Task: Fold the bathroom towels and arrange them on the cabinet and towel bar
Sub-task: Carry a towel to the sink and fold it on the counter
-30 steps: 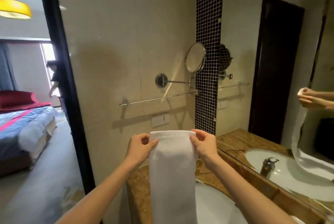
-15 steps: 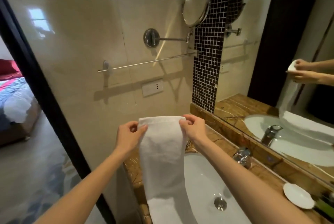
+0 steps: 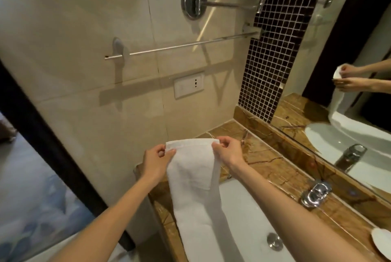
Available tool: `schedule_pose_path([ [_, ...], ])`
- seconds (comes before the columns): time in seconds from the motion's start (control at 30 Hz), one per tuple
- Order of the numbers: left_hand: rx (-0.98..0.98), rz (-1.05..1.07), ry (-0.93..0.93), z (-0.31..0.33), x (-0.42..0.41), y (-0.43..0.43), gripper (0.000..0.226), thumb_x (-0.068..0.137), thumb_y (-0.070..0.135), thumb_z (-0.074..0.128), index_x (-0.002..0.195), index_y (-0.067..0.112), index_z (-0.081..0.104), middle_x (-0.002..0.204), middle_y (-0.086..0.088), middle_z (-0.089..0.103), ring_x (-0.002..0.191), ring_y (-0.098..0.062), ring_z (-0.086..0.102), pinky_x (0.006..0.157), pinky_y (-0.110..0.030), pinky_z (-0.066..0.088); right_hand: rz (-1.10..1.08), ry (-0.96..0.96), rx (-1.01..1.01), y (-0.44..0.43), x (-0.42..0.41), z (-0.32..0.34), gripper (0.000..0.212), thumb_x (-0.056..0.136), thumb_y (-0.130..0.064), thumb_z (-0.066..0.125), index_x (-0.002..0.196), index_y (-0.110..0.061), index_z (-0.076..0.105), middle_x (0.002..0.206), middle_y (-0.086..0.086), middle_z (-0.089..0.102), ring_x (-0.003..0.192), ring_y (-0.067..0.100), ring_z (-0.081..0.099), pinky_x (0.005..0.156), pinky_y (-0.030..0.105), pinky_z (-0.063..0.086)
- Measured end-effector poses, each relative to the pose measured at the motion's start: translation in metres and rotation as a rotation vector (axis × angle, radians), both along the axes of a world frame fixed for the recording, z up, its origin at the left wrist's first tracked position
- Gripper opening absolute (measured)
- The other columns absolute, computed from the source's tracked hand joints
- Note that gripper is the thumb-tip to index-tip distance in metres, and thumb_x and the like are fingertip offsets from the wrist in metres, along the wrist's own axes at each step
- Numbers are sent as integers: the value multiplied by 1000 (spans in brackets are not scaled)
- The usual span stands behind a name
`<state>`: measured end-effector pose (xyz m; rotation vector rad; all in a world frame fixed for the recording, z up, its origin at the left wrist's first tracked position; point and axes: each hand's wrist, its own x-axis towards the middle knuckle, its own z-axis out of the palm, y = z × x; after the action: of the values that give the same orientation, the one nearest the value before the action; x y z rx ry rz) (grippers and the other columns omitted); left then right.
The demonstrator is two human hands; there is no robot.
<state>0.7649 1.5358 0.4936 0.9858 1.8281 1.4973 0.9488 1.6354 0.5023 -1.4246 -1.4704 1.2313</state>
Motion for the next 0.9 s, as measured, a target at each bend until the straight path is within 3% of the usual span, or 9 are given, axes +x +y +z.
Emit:
schedule_pose_path([
  [0.1,-63,-7,-2,-20,-13,12,8,89,14,64,85,7,66,85,-10,68,77,-23,62,64,-30,48,18,-52,-55,11,-18,-16,34,90,-8,59,124,-9,59,104,3,63,97,18,60,86,29,51],
  [0.17,-83,0,-23,-32,-20,18,9,90,11,62,81,12,63,80,-2,64,73,-13,58,63,-22,49,23,-81,-78,18,-29,-26,39,90,-3,57,128,-9,56,112,6,61,105,21,59,95,35,51],
  [0.23,-93,16,-31,-42,-25,25,11,90,4,60,82,12,61,77,4,60,70,-4,53,56,-8,43,18,-107,-87,24,-37,-37,40,89,-2,57,128,-9,56,110,5,61,104,21,59,97,38,50],
  [0.27,-104,22,-37,-47,-27,28,11,89,1,59,83,9,60,77,3,60,71,-6,53,55,-7,42,11,-116,-87,27,-41,-42,39,88,-1,57,127,-8,57,105,4,62,100,20,60,96,38,51],
  [0.4,-155,5,-28,-67,-36,38,11,88,-4,57,83,6,56,84,-9,56,82,-16,49,72,-29,41,-23,-134,-82,36,-51,-63,30,86,-2,61,116,-5,65,97,4,66,93,20,61,90,37,53],
  [0.57,-197,37,0,-94,-43,52,3,88,4,62,90,4,64,91,-15,67,86,-27,63,82,-42,52,-75,-97,-95,48,-60,-88,23,89,-7,62,111,-8,65,103,8,66,100,25,62,93,42,52],
  [0.73,-205,52,-11,-117,-45,73,3,86,6,65,86,9,65,84,-8,69,81,-24,66,78,-43,55,-102,-90,-120,64,-67,-115,21,90,-11,62,104,4,62,107,24,63,98,34,61,92,48,51],
  [0.83,-200,59,-46,-131,-47,90,7,85,4,66,88,10,65,85,-5,70,80,-22,67,74,-40,55,-154,-46,-177,76,-70,-130,24,89,-11,64,103,7,62,97,25,66,81,23,57,92,48,50],
  [0.9,-195,69,-48,-141,-50,101,15,84,2,65,91,14,64,90,-5,71,78,-15,66,72,-35,55,-186,-15,-214,87,-74,-140,21,89,-9,64,105,3,64,92,18,67,82,18,57,93,44,51],
])
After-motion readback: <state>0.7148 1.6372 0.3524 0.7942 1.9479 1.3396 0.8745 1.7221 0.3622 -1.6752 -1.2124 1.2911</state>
